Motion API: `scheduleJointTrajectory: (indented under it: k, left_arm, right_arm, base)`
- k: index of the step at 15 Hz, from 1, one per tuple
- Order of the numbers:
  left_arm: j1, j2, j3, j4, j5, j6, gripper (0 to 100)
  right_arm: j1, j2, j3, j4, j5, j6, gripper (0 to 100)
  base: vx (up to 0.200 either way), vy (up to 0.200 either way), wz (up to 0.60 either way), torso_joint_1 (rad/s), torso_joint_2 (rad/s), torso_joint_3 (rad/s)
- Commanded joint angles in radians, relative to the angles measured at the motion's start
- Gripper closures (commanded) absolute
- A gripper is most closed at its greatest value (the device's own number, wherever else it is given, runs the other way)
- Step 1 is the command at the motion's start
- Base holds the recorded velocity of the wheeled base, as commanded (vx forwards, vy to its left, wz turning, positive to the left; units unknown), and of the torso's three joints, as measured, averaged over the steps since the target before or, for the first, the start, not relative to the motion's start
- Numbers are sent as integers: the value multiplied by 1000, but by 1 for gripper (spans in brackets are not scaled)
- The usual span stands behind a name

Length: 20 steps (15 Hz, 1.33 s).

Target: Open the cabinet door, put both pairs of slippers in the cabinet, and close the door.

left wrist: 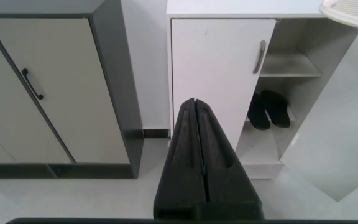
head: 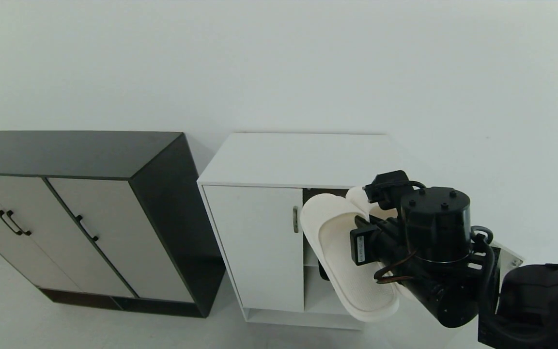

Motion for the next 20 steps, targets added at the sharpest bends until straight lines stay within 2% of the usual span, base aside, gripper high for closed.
scheduleJointTrajectory:
  k: [1, 7, 20]
  left_arm:
    - [0, 1, 0, 0, 0, 0, 100]
    - [0, 1, 0, 0, 0, 0, 100]
    - [0, 1, 0, 0, 0, 0, 100]
  right_arm:
    - [1, 2, 0, 0, 0, 0, 100]
    - [1, 4, 4, 0, 0, -7, 100]
    - [1, 9, 10, -2, 0, -7, 100]
  base:
    - [0, 0, 0, -154, 364, 203]
    - [0, 0, 0, -190, 433, 240]
    - [0, 0, 0, -212, 526, 315]
